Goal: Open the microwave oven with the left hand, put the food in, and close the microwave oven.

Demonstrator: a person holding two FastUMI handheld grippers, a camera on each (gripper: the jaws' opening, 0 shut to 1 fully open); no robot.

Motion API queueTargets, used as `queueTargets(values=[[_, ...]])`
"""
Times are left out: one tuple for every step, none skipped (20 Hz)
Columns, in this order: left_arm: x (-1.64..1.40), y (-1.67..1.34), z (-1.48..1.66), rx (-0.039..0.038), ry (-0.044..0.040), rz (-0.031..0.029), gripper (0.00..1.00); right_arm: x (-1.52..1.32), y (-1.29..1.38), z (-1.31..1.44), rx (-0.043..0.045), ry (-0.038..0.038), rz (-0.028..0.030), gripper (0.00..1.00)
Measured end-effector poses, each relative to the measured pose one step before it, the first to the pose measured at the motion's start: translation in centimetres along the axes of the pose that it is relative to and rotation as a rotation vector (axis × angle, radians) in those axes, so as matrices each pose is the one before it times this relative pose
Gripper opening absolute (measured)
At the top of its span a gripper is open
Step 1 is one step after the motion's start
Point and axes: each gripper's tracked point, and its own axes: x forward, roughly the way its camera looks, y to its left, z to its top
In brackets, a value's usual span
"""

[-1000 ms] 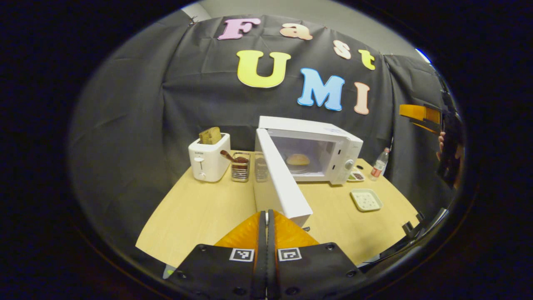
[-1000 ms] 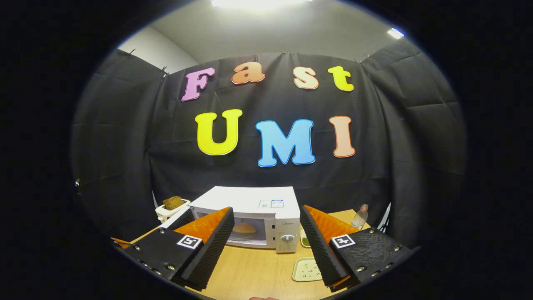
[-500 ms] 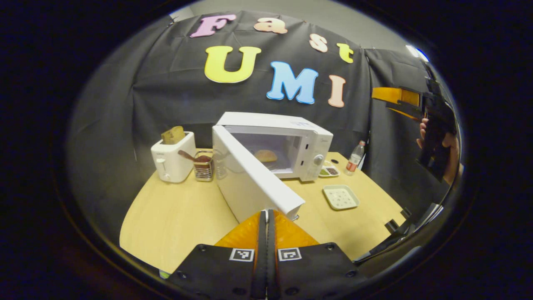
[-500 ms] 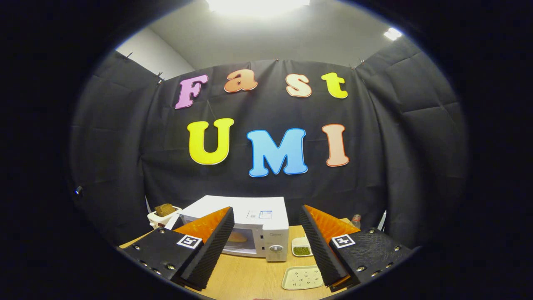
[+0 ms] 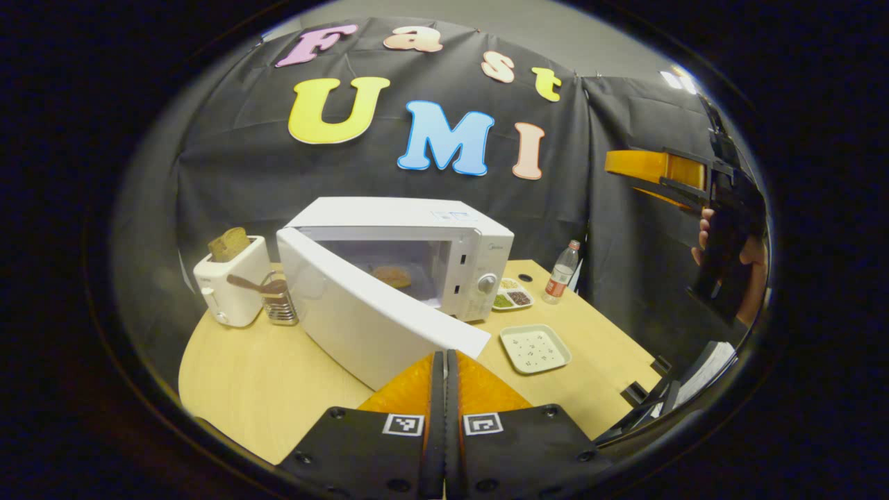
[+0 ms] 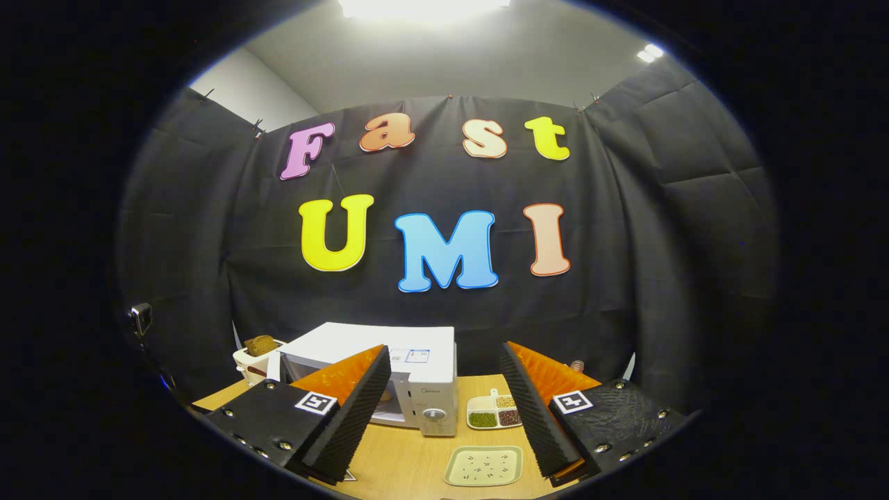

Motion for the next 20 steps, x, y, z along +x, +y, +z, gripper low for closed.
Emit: queueTargets(values=[[0.809, -0.492, 0.247, 0.00234, -0.00109, -0.01077, 0.07, 0.114, -0.55, -0.212, 0.00031, 0.0053, -0.00959, 0.97], [0.68, -0.587, 0.215, 0.00129, 0.00001, -0.01194, 0.07, 0.104, -0.571, -0.162, 0.00099, 0.00628, -0.00886, 0.97], [0.576, -0.425, 0.103, 0.00211, 0.00298, -0.00989, 0.07, -0.132, -0.776, -0.165, 0.00128, 0.00686, -0.00807, 0.97], [0.495, -0.249, 0.119, 0.00422, 0.00283, -0.00532, 0.07, 0.076, -0.524, -0.055, 0.00251, 0.00329, -0.01017, 0.97], [0.51, -0.197, 0.183, 0.0055, 0.00073, -0.00618, 0.07, 0.081, -0.533, -0.052, 0.0033, 0.00228, -0.0105, 0.97], [0.443, -0.08, 0.288, 0.0062, 0.00059, -0.00452, 0.07, 0.038, -0.399, -0.067, 0.00336, 0.00208, -0.01101, 0.97], [0.495, 0.06, 0.186, 0.00522, 0.0012, -0.00279, 0.07, 0.018, -0.504, -0.003, 0.00346, 0.00136, -0.011, 0.97], [0.382, 0.022, 0.194, 0.00431, 0.00155, -0.00207, 0.07, 0.129, -0.514, -0.137, 0.00253, 0.00165, -0.01133, 0.97], [0.542, 0.114, 0.208, 0.00494, 0.00134, -0.00007, 0.07, 0.001, -0.539, -0.028, 0.00248, 0.00209, -0.01087, 0.97], [0.235, 0.053, 0.297, 0.00368, -0.00056, -0.00154, 0.07, 0.034, -0.529, -0.159, 0.00283, 0.00303, -0.0111, 0.97], [0.472, 0.079, 0.2, 0.00109, 0.00016, -0.00125, 0.07, 0.123, -0.427, -0.058, 0.00294, 0.00263, -0.00977, 0.97], [0.364, 0.073, 0.258, 0.00041, -0.00355, -0.00088, 0.07, 0.01, -0.386, -0.143, 0.00162, 0.00326, -0.01107, 0.97], [0.477, 0.081, 0.245, -0.00435, -0.001, -0.00379, 0.07, 0.045, -0.451, -0.051, 0.00385, 0.00328, -0.01228, 0.97], [0.369, -0.109, 0.27, -0.00584, -0.0038, -0.00518, 0.07, 0.05, -0.344, -0.12, 0.0087, 0.00335, -0.00601, 0.97], [0.377, -0.214, 0.229, -0.00503, -0.00147, -0.00574, 0.07, 0.017, -0.208, -0.063, 0.00917, 0.00427, -0.00318, 0.97], [0.397, -0.098, 0.073, -0.00139, 0.00087, -0.00242, 0.07, 0.128, -0.284, -0.163, 0.00389, 0.00564, -0.00339, 0.97], [0.475, -0.006, 0.098, 0.00286, 0.00069, -0.00089, 0.07, 0.038, -0.259, -0.062, -0.0003, 0.00561, -0.00628, 0.97], [0.366, -0.004, 0.095, 0.00539, 0.00063, -0.00021, 0.07, 0.094, -0.25, -0.046, -0.00061, 0.00208, -0.00517, 0.97], [0.347, -0.089, 0.172, 0.00499, 0.00058, -0.00165, 0.07, 0.037, -0.175, 0.062, -0.00023, 0.0, -0.00301, 0.97], [0.374, -0.05, 0.226, 0.00511, 0.00001, -0.00269, 0.07, 0.007, -0.145, 0.18, -0.0004, -0.00142, -0.00239, 0.97]])
